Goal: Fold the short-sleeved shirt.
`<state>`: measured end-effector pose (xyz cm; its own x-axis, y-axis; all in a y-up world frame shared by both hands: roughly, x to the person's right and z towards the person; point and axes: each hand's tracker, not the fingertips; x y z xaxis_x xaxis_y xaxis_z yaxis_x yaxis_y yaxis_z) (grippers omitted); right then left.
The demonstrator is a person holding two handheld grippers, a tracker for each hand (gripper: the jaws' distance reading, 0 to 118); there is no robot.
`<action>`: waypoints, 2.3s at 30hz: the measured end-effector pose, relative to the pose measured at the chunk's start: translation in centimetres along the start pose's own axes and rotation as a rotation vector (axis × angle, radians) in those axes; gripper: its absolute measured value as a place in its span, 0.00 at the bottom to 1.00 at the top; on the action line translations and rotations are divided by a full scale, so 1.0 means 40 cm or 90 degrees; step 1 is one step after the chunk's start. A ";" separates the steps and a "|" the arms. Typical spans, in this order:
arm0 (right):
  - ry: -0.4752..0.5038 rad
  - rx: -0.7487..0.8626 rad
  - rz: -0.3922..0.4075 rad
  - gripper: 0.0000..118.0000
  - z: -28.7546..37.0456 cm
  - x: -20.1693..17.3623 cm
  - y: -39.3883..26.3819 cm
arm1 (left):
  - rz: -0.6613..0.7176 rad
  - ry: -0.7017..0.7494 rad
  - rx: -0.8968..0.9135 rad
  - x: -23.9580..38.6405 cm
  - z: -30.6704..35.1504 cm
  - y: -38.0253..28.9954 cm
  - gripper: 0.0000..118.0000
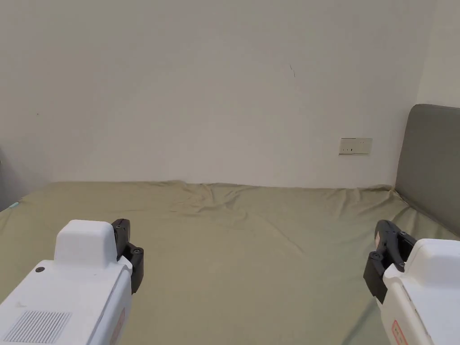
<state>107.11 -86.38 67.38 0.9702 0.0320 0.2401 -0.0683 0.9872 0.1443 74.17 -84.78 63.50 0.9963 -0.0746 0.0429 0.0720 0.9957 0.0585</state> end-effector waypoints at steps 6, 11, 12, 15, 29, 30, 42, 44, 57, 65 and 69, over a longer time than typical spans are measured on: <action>0.030 -0.009 -0.015 0.01 0.000 -0.012 0.000 | 0.048 -0.003 -0.031 -0.019 -0.003 0.004 0.00; 0.140 0.004 -0.006 0.01 -0.026 -0.142 0.005 | 0.017 0.050 -0.026 -0.104 0.066 -0.008 0.00; 0.167 0.006 -0.005 0.01 -0.034 -0.180 0.006 | 0.003 0.075 -0.027 -0.124 0.083 -0.010 0.00; 0.274 0.015 -0.019 0.01 -0.050 -0.309 0.016 | -0.010 0.171 -0.034 -0.218 0.167 -0.013 0.00; 0.624 -0.001 -0.088 0.01 0.050 -0.772 0.029 | 0.002 0.488 -0.086 -0.525 0.445 -0.049 0.00; 0.629 -0.002 -0.087 0.01 0.051 -0.783 0.027 | 0.003 0.492 -0.094 -0.533 0.441 -0.056 0.00; 0.621 -0.044 -0.036 0.01 -0.020 -0.797 -0.054 | 0.118 0.426 -0.216 -0.660 0.254 -0.267 0.00; 0.599 -0.055 -0.012 0.01 -0.036 -0.783 -0.077 | 0.166 0.412 -0.255 -0.702 0.206 -0.337 0.00; 0.582 -0.164 0.015 0.01 -0.108 -0.801 -0.180 | 0.292 0.388 -0.461 -0.855 -0.012 -0.696 0.96; 0.575 -0.233 0.045 0.01 -0.109 -0.793 -0.233 | 0.275 0.416 -0.573 -0.851 -0.087 -0.767 0.68; 0.550 -0.286 0.034 0.01 -0.108 -0.765 -0.269 | 0.251 0.415 -0.557 -0.822 -0.081 -0.722 0.30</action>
<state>79.18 -97.29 54.34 0.8172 0.0050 -0.5763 -0.1953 0.9432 -0.2687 39.50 -110.90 57.19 0.7741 0.0389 -0.6318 -0.4943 0.6608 -0.5649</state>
